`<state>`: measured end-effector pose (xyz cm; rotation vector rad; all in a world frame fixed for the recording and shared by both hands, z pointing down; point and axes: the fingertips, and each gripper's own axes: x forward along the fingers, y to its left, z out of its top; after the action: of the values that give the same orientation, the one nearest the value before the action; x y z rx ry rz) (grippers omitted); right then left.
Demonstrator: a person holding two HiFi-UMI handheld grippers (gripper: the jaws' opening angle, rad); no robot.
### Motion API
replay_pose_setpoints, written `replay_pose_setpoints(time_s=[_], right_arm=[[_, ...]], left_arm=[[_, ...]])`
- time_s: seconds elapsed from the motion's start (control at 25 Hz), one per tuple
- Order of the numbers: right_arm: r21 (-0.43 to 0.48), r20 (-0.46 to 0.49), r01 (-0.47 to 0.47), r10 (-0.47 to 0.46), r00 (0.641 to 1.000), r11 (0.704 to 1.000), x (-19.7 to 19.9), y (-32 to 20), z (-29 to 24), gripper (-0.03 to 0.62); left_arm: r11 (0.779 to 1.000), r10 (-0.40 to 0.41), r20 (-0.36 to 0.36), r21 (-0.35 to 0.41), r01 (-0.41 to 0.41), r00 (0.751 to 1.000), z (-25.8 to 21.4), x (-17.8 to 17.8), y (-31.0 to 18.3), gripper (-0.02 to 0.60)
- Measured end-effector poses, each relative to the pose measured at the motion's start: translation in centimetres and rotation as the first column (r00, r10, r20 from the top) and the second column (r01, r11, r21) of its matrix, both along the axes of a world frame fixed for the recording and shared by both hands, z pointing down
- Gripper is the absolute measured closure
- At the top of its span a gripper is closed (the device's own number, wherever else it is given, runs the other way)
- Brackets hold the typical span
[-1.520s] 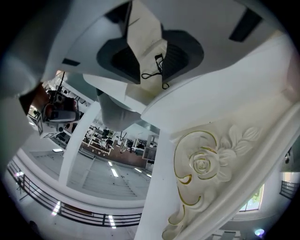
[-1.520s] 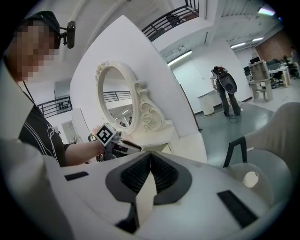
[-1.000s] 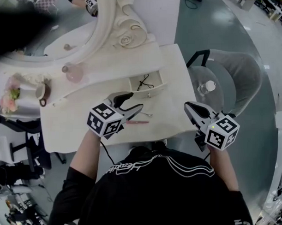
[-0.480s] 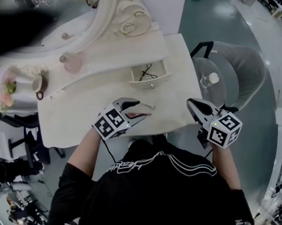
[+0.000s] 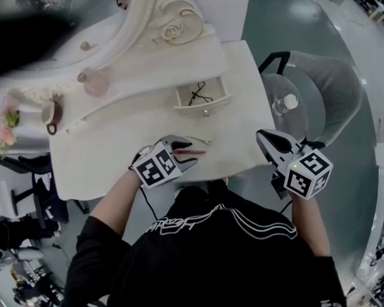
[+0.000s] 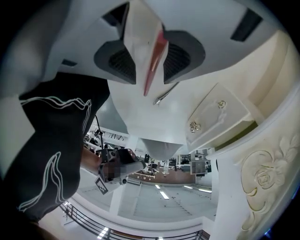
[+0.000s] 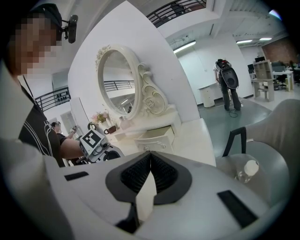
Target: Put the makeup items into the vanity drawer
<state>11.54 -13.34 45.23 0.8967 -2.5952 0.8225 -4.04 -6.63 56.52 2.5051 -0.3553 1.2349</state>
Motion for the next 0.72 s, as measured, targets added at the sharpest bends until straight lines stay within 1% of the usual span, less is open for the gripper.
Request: replay_pose_setpoints(time_s=[0.12, 0.2, 0.32, 0.52, 0.72], right_arm=[[-0.008, 0.005, -0.005, 0.005, 1.0, 1.0, 0.1, 0.08, 0.07, 0.568], [-0.007, 0.006, -0.007, 0.007, 1.0, 1.0, 0.09, 0.05, 0.08, 0.568], [-0.003, 0.003, -0.007, 0.007, 1.0, 1.0, 0.12, 0.03, 0.05, 0.568], [-0.004, -0.004, -0.011, 0.011, 1.0, 1.0, 0.21, 0.2, -0.11, 0.568], [-0.006, 0.003, -0.022, 0.023, 1.0, 1.0, 0.27, 0.24, 0.03, 0.568]], left_arm=[[0.999, 0.017, 0.038, 0.029, -0.018, 0.999, 0.57, -0.26, -0.33, 0.416], [0.998, 0.024, 0.07, 0.053, -0.028, 0.997, 0.9, -0.51, -0.58, 0.454], [0.997, 0.043, 0.093, 0.067, -0.05, 0.995, 1.0, -0.58, -0.66, 0.471], [0.993, 0.077, 0.102, 0.08, -0.085, 0.992, 0.91, -0.33, -0.16, 0.517], [0.994, 0.065, 0.079, 0.077, -0.071, 0.995, 0.92, -0.38, -0.15, 0.522]])
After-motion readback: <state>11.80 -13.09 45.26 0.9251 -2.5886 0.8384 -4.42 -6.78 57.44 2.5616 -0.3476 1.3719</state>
